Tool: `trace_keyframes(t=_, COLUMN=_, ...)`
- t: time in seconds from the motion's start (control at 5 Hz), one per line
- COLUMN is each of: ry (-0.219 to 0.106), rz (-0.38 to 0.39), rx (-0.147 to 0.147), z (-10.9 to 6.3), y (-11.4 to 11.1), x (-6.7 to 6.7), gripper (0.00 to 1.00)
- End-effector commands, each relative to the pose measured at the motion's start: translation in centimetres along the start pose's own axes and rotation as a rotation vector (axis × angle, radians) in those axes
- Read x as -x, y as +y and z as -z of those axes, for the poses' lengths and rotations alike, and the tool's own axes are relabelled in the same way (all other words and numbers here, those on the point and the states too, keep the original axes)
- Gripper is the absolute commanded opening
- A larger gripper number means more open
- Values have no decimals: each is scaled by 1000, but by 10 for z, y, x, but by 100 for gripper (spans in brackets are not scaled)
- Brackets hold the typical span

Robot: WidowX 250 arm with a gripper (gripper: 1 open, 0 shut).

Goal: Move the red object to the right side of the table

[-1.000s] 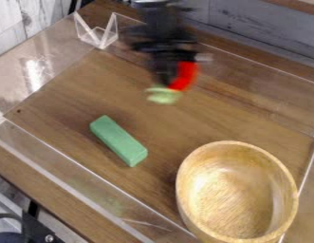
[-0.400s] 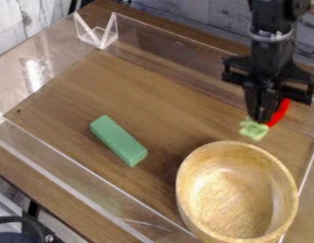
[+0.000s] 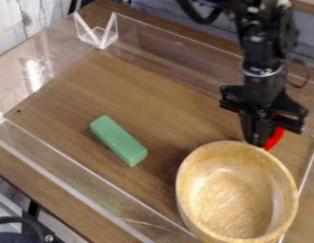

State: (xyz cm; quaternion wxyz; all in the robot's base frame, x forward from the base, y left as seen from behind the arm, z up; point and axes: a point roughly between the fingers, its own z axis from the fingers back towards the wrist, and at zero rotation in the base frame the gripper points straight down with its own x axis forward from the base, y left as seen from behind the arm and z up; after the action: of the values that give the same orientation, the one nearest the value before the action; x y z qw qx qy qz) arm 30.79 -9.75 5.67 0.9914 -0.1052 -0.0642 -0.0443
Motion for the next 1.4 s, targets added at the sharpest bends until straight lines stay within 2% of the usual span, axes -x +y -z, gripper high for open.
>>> trace_keyframes(t=0.0, ry=-20, rz=17, rx=-9, z=-12, y=9, x=0, gripper=0)
trace_keyframes(t=0.2, ry=-5, rz=26, rx=-25, z=0, y=5, x=-5, gripper=100)
trace_keyframes(t=0.4, ry=-5, rz=35, rx=-28, z=6, y=-3, x=-12, gripper=100)
trace_keyframes(t=0.6, ry=2, rz=87, rx=-38, z=2, y=-6, x=-15, gripper=0)
trace_keyframes(t=0.8, ry=3, rz=142, rx=-46, z=-9, y=-9, x=-17, gripper=0)
trace_keyframes(t=1.0, ry=-2, rz=163, rx=-51, z=-19, y=-13, x=-21, gripper=100)
trace_keyframes(t=1.2, ry=-16, rz=184, rx=-49, z=-24, y=-13, x=-24, gripper=100)
